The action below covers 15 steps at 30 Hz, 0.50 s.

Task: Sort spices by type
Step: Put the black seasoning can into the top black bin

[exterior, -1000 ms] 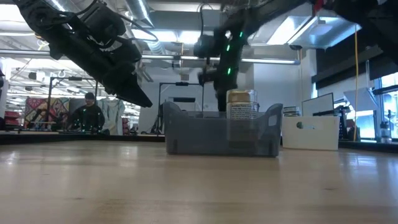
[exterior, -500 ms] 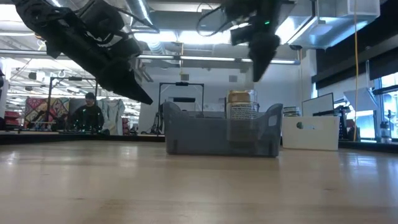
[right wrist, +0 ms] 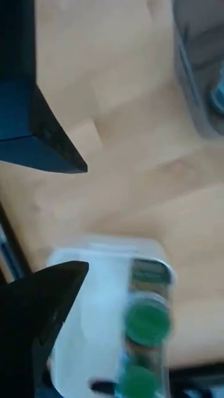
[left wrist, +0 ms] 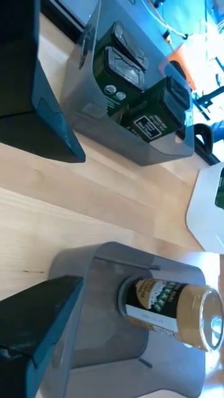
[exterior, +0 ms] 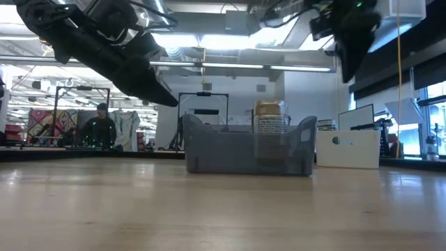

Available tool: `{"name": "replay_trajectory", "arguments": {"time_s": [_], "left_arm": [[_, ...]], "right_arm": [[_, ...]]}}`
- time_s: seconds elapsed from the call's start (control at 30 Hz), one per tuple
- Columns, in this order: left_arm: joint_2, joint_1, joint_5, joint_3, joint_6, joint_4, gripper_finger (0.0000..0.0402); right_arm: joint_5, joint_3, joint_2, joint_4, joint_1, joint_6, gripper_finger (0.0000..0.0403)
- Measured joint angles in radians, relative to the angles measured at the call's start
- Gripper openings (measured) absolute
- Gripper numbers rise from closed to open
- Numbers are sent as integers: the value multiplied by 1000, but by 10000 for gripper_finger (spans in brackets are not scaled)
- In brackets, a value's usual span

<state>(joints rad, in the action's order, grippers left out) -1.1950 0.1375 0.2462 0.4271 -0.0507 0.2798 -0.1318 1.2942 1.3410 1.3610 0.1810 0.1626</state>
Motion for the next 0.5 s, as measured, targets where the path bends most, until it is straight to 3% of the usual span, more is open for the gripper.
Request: {"name": "replay_trajectory", "arguments": {"time_s": [0.23,0.5], "left_arm": [[0,0,0,0,-23,14,310],[0,0,1,0,-71,61,310]], "right_arm": [[155,0,-33,64,-138,195,241],[223,0,-28,135,-369,464,241]]}}
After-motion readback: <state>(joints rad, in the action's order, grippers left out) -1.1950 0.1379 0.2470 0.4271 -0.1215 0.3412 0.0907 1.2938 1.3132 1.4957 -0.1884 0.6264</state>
